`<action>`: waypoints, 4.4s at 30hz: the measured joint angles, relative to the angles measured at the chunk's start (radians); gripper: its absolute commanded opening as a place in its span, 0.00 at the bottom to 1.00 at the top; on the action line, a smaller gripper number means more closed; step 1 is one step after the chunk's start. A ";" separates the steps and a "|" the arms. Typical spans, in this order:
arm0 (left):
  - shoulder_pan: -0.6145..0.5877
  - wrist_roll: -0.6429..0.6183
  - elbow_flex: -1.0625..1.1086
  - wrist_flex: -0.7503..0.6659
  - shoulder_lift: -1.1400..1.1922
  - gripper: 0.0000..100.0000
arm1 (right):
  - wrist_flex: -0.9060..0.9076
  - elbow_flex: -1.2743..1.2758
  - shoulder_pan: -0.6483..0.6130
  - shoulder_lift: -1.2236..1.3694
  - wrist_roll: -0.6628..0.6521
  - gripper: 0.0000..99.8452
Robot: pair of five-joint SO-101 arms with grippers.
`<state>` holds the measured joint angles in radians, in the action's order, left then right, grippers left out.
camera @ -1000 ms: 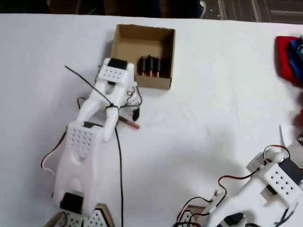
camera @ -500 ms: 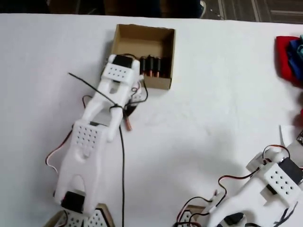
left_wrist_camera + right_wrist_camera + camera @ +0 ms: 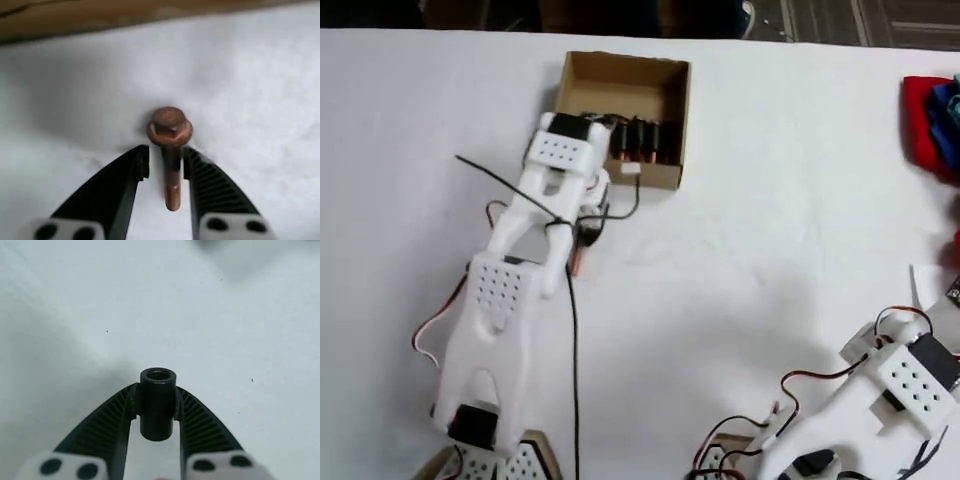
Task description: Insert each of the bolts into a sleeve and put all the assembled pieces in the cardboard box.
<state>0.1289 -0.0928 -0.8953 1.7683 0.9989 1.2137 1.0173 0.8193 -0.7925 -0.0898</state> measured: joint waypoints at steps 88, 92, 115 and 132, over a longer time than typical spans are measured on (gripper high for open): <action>0.241 -0.410 1.720 -1.267 -2.116 0.03 | -1.298 0.565 -1.318 -0.562 -0.193 0.02; 0.249 -0.410 1.688 -1.267 -2.074 0.03 | -1.323 0.566 -1.310 -0.562 -0.199 0.02; 0.270 -0.410 1.659 -1.327 -1.919 0.03 | -1.323 0.571 -1.295 -0.560 -0.201 0.02; 0.322 -0.272 1.709 -1.321 -1.919 0.03 | -1.332 0.571 -1.293 -0.560 -0.043 0.02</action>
<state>0.4511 -0.3644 0.8140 0.4473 -0.9206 -0.1181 1.5881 -0.4741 -1.3525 -0.1327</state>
